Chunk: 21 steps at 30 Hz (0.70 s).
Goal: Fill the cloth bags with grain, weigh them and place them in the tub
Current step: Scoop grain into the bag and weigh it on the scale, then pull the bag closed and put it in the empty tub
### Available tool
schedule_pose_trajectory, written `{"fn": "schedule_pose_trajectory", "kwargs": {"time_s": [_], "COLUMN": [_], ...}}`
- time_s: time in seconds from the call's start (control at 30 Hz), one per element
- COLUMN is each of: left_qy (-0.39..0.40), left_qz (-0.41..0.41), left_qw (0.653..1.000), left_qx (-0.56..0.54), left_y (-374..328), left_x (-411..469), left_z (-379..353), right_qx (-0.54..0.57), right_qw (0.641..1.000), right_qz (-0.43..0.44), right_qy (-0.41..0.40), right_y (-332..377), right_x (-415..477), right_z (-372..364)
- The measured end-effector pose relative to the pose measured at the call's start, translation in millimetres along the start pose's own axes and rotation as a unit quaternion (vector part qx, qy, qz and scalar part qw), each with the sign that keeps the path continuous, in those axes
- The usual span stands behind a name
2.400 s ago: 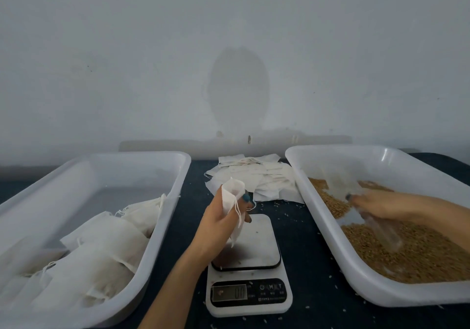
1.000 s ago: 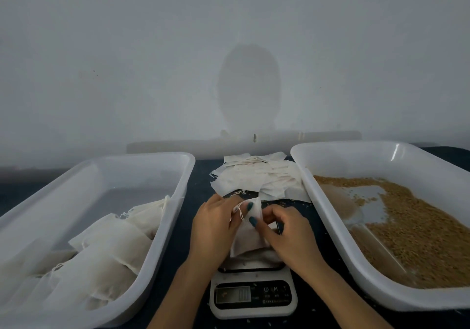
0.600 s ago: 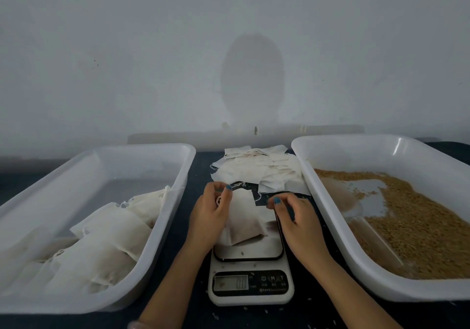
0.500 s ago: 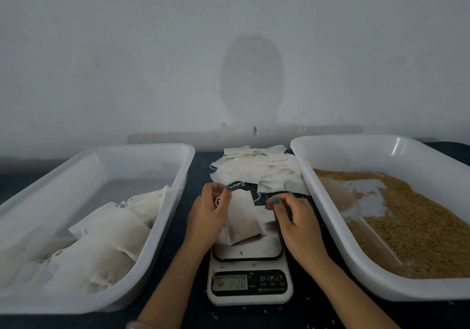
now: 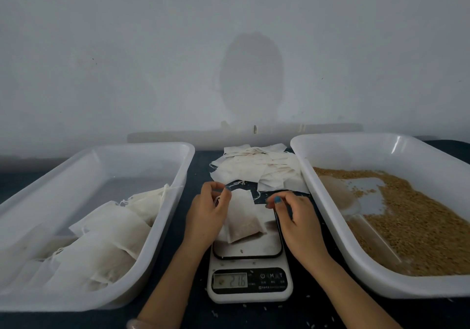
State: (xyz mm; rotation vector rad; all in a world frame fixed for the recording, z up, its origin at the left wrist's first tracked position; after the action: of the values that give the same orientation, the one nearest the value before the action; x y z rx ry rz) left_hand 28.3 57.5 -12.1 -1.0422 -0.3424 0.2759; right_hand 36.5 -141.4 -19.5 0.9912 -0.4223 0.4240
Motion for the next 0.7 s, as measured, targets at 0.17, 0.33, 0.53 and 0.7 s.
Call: {"fn": "schedule_pose_trajectory", "kwargs": {"time_s": [0.17, 0.33, 0.53, 0.7], "left_qy": [0.005, 0.019, -0.012, -0.129], "left_qz": [-0.038, -0.107, -0.158, -0.168], "left_qw": [0.999, 0.994, 0.987, 0.967], "left_qx": [0.005, 0.004, 0.008, 0.14], "left_y": [-4.6, -15.6, -44.7, -103.1], "left_x": [-2.1, -7.5, -12.2, 3.7], "left_z": [0.4, 0.3, 14.1, 49.4], "right_qx": [0.001, -0.004, 0.009, 0.025], "right_qw": [1.0, 1.0, 1.0, 1.0], "right_qz": [0.004, 0.015, 0.019, 0.014], "right_qy": [-0.003, -0.005, -0.008, 0.003], "right_y": [1.3, 2.5, 3.5, 4.9], "right_x": [0.0, 0.6, 2.4, -0.7], "right_z": [0.2, 0.3, 0.7, -1.9]}}
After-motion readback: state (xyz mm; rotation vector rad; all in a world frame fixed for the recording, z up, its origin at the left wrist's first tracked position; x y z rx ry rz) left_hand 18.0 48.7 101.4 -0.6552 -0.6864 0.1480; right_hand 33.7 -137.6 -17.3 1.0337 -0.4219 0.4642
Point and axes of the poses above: each hand's wrist, its own x-axis towards the middle knuckle, its own z-axis out of the back of the hand, y = z × x, the point moved 2 cm from there along x, towards the middle knuckle, and after that the axes turned 6 degrees about z, right-handed, at the moved point
